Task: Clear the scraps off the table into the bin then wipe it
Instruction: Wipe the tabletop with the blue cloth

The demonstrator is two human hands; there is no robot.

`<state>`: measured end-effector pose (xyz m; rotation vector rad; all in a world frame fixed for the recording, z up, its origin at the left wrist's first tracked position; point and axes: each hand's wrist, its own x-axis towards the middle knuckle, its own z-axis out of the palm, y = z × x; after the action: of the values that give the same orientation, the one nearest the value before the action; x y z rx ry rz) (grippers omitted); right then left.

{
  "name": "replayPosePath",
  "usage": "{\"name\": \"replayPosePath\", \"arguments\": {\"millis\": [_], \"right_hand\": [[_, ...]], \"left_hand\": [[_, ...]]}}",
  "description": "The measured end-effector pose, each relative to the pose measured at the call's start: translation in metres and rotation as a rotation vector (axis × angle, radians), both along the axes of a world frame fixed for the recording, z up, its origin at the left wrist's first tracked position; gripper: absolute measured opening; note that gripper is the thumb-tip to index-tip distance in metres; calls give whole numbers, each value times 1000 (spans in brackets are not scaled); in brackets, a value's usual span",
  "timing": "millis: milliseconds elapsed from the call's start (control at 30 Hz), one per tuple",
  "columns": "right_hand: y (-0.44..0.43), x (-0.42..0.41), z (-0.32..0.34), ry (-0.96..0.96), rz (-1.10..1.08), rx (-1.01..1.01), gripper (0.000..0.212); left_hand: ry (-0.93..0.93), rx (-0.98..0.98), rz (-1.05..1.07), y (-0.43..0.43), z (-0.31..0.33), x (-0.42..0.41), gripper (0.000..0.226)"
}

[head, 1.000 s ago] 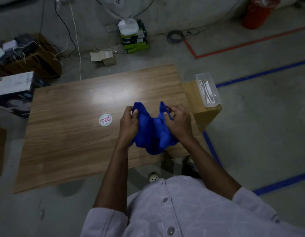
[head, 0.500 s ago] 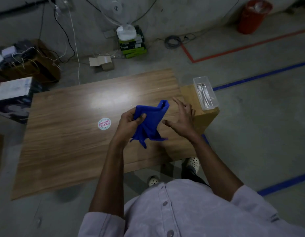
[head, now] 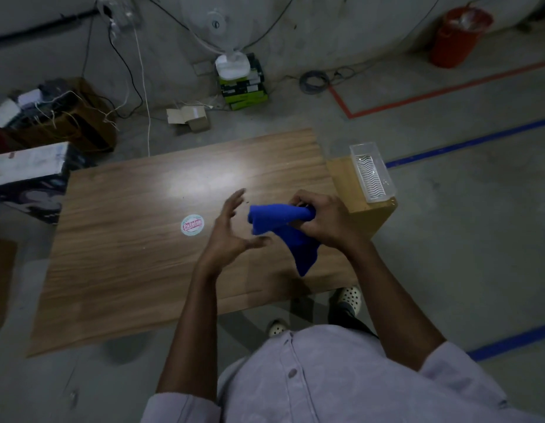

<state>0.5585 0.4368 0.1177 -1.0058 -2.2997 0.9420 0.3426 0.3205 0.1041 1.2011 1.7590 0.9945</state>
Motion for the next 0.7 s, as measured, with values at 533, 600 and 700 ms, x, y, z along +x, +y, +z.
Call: {"name": "replayPosePath", "arguments": {"millis": [533,600,700], "right_hand": [[1,59,-11,173,-106,-461,23],[0,58,-5,291,-172,-474,34],[0,55,-2,471,-312,-465,39]], "left_hand": [[139,191,79,52,33,9,18],[140,207,156,56,30,13,22],[70,211,262,57,26,14,28]]}}
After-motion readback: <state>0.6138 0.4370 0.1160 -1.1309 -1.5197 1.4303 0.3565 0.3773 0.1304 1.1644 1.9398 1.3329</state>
